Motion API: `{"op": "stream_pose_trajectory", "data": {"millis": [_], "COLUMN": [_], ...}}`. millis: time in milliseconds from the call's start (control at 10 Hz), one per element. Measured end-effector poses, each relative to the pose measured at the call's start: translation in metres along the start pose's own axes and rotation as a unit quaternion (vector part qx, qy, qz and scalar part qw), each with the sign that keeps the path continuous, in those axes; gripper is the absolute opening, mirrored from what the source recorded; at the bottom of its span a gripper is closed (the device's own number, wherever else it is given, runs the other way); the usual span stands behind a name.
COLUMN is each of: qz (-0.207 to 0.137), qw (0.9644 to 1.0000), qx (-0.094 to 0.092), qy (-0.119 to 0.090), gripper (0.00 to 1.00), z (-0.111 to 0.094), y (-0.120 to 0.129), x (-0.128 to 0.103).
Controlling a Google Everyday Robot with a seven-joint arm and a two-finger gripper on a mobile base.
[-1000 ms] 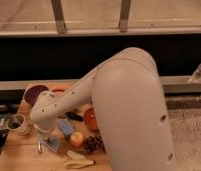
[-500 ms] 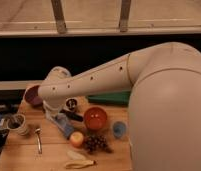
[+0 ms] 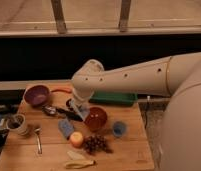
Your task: Place towel in red bowl
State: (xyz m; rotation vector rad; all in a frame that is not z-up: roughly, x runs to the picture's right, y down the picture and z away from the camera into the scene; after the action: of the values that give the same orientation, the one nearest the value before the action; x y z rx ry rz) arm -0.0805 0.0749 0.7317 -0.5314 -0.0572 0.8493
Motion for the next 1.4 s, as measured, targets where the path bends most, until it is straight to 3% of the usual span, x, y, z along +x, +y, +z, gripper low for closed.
{"op": "stream_pose_trajectory", "data": {"millis": [200, 300, 600, 800, 1000, 1400], "qz": [0.05, 0.066, 0.084, 0.084, 0.083, 0.085], "qw": [0.9987, 0.9976, 0.9957, 0.9959, 0.9962, 0.9956], "qx": [-0.012, -0.02, -0.04, -0.034, -0.021, 0.006], "qy": [0.001, 0.004, 0.006, 0.0, -0.011, -0.039], "gripper": [0.01, 0.07, 0.37, 0.56, 0.76, 0.8], "z": [0.022, 0.038, 0.082, 0.09, 0.077, 0.014], "y": [-0.014, -0.016, -0.004, -0.001, 0.001, -0.002], "x": [0.037, 0.05, 0.065, 0.069, 0.066, 0.053]}}
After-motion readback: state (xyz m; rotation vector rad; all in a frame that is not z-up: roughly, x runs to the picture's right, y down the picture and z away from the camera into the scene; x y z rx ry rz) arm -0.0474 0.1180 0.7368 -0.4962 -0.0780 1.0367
